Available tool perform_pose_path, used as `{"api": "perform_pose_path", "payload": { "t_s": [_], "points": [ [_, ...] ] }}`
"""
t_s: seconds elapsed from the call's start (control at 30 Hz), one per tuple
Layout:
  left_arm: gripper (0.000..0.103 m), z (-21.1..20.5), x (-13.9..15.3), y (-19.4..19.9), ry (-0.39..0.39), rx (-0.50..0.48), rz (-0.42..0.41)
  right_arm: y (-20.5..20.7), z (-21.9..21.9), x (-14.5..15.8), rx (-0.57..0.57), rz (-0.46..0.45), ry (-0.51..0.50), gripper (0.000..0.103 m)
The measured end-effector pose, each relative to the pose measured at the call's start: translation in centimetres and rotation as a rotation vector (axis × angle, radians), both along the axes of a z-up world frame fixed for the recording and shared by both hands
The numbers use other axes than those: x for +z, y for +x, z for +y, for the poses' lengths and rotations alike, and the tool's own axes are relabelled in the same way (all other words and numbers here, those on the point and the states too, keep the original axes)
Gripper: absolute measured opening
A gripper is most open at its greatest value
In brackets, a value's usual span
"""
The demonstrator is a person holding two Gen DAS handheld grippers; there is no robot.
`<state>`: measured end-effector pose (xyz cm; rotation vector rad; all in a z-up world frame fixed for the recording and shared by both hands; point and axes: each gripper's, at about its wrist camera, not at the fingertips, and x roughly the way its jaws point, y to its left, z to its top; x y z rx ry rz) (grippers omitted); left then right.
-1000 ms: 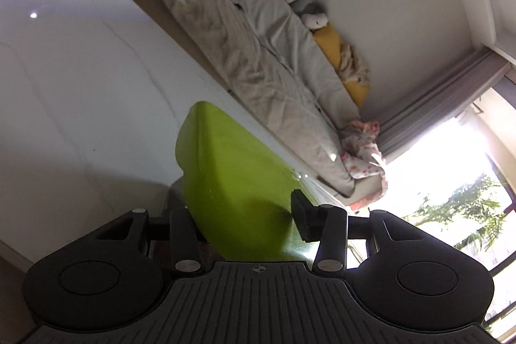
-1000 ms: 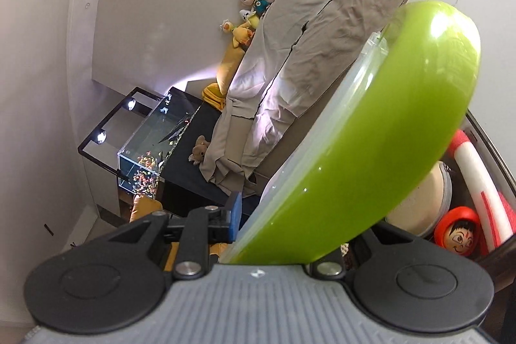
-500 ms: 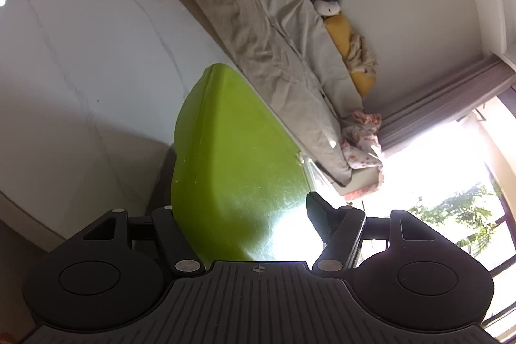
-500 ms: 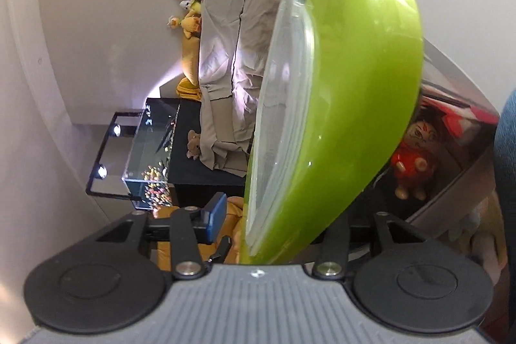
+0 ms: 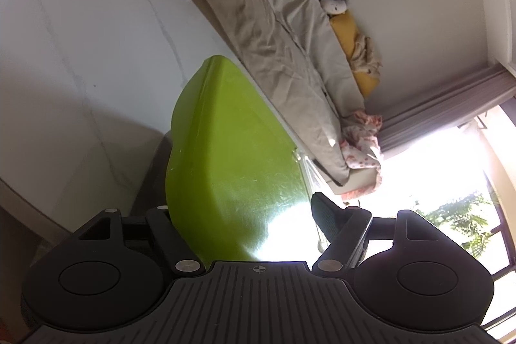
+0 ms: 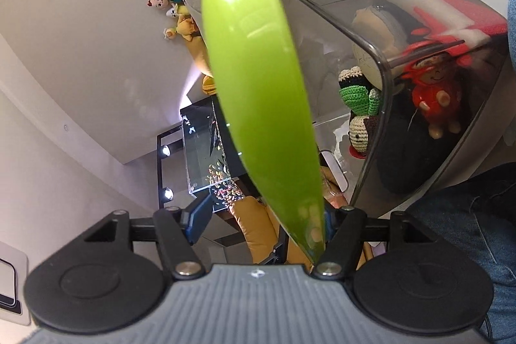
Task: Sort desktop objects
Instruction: 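Carry the lid above the grey bin with both grippers gripping its rim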
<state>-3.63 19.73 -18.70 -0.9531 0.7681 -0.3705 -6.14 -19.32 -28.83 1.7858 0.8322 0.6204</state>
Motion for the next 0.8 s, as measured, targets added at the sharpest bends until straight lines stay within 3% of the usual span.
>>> {"api": "perform_pose_path", "payload": {
  "t_s": [0.07,0.1,0.2,0.3,0.4,0.6,0.73,0.8],
  "points": [
    [0.076,-0.1,0.1,0.2,0.004,-0.007,0.014,0.3,-0.1,0.8,0.021,0.008,-0.039,0.074],
    [0.076,0.0,0.1,0.3,0.003,-0.010,0.021,0.3,-0.1,1.6,0.037,0.014,-0.096,0.072],
    [0.076,0.3,0.1,0.5,-0.017,-0.015,0.045,0.1,0.0,4.3,0.095,0.022,-0.288,0.080],
    [0.077,0.8,-0.4,0.8,-0.060,-0.018,0.067,-0.3,0.2,5.9,0.152,0.089,-0.354,0.080],
    [0.082,1.0,-1.4,1.1,-0.074,-0.025,0.108,-1.0,0.6,7.8,0.214,0.087,-0.473,0.080],
    [0.083,1.1,-2.9,1.1,-0.025,-0.083,0.182,-2.5,0.8,16.3,0.158,-0.151,-0.928,0.074],
    [0.093,1.6,-1.7,1.5,0.064,-0.100,0.153,-1.7,2.4,20.8,0.060,-0.276,-1.529,0.079],
    [0.093,2.1,-1.2,1.5,0.057,-0.097,0.145,-0.4,4.0,21.2,0.058,-0.321,-1.675,0.079]
  ]
}}
